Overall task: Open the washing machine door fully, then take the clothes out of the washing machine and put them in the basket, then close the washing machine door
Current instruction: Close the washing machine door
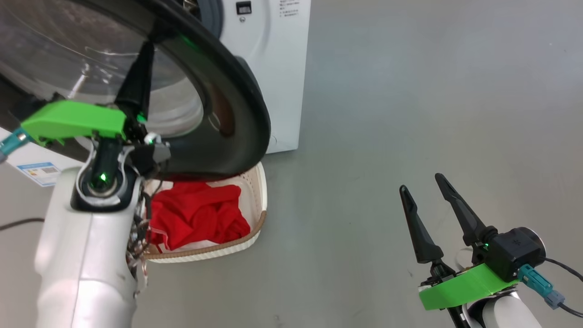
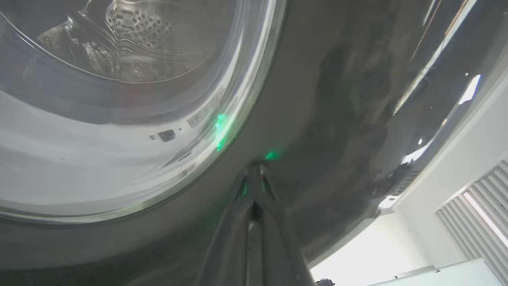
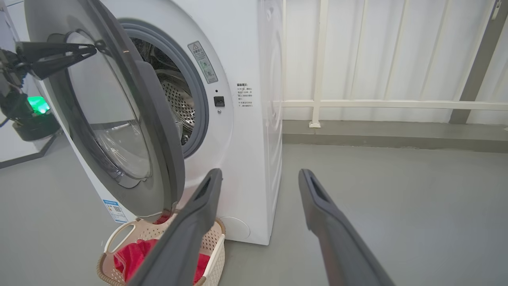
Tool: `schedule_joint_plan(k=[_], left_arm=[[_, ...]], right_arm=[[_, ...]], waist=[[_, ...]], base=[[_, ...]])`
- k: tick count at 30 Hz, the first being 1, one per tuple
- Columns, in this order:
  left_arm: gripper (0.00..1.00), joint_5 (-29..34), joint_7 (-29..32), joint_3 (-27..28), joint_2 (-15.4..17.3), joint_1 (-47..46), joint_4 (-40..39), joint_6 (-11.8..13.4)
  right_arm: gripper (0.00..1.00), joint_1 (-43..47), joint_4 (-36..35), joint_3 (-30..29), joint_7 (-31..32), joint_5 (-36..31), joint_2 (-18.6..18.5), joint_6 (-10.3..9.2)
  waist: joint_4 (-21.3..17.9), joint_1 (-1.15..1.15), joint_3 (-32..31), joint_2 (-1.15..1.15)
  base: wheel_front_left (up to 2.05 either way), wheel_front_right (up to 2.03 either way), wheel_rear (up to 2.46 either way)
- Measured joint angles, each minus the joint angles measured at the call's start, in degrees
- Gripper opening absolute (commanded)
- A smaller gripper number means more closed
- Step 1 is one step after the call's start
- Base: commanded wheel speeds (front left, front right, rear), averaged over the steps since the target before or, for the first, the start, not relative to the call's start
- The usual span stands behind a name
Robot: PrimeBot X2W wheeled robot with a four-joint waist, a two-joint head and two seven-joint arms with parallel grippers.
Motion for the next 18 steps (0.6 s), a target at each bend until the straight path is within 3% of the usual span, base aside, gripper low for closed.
schedule_joint_plan(k=[5, 18], left_arm=[[0.0, -1.07, -1.35, -0.19, -0.07, -3.9, 3.43, -1.96], [0.0, -0.81, -3.13, -0.44, -0.33, -9.46, 8.89, -4.08]], right_arm=[[1.0, -0.32, 0.16, 0.07, 0.0, 0.32, 0.0, 0.0], [1.0, -2.17, 0.27, 0.2, -0.08, 0.49, -0.01, 0.0]], waist=[[-1.04, 0.0, 1.53, 0.0], [-2.58, 0.0, 4.01, 0.0]], base=[[0.0, 0.0, 0.0], [0.0, 0.0, 0.0]])
